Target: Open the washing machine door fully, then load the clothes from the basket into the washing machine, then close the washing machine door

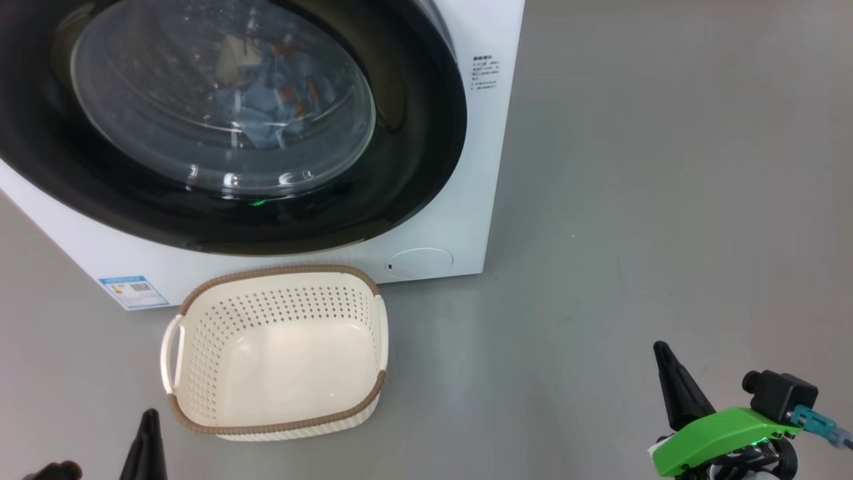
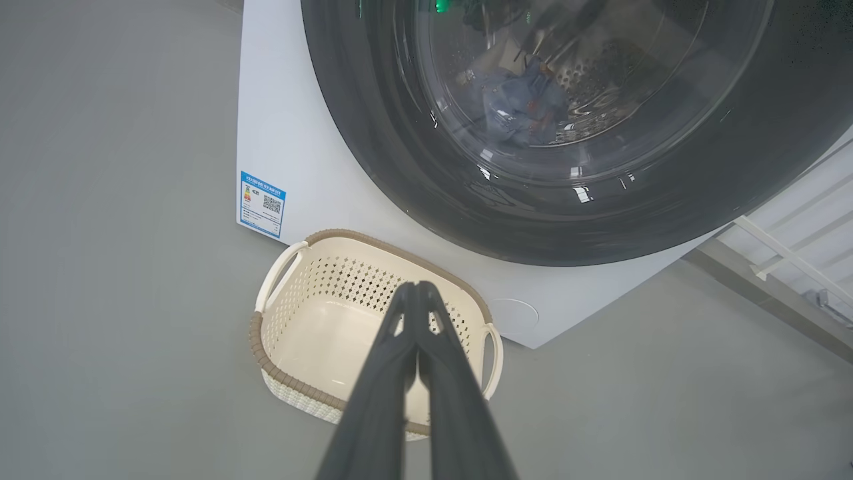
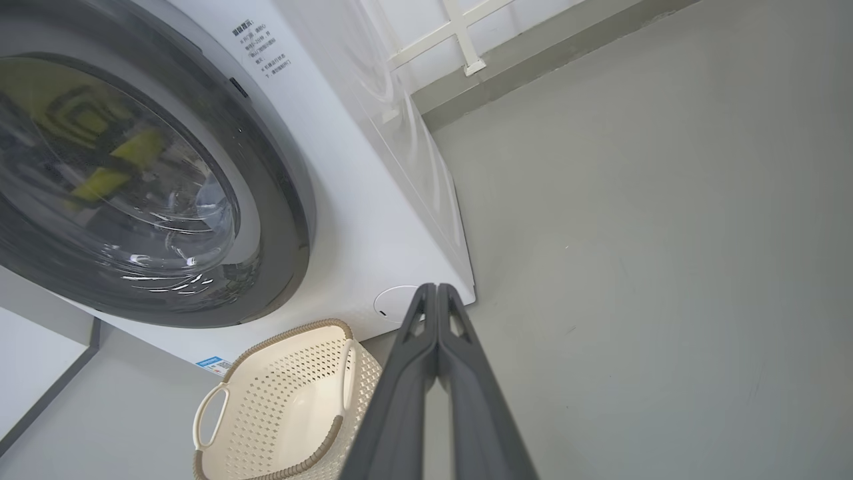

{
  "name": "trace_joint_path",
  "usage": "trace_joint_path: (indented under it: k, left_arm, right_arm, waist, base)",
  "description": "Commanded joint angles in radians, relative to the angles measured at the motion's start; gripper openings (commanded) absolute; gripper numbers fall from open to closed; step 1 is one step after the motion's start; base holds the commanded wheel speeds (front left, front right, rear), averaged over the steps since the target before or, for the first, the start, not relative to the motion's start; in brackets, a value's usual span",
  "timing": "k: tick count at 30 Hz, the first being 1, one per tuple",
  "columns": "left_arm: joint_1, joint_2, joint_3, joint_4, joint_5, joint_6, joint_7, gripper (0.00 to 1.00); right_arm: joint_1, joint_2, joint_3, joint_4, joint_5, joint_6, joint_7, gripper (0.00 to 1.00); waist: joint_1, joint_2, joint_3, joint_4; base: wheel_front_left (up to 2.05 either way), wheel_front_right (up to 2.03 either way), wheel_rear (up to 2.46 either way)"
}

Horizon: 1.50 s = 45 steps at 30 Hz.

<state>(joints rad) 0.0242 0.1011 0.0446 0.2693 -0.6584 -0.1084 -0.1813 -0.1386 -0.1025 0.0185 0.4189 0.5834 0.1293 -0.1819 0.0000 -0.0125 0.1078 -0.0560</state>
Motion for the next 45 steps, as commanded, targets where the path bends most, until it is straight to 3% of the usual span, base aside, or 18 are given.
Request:
trace_joint_path:
  k: [1,45]
  left_arm:
    - [-0.027,0.013,0.018,-0.031,-0.027,0.008,0.011,0.0]
    - [-0.074,-0.015,0.043,-0.079,-0.437,0.046,0.136,0.0]
  right_arm:
    - [-0.013,-0.005,-0.004,-0.03,0.037,0.0,0.008,0.0]
    - [-0.01,0.001,-0.038,-0.081,0.498,0.001,0.117,0.0]
  waist:
    - [0.0,-0.0001,-0.002,0.001]
    - [0.0,-0.0001,-0.045,0.025]
  base:
    - [0.0,0.0,0.0]
    - [0.0,0.0,0.0]
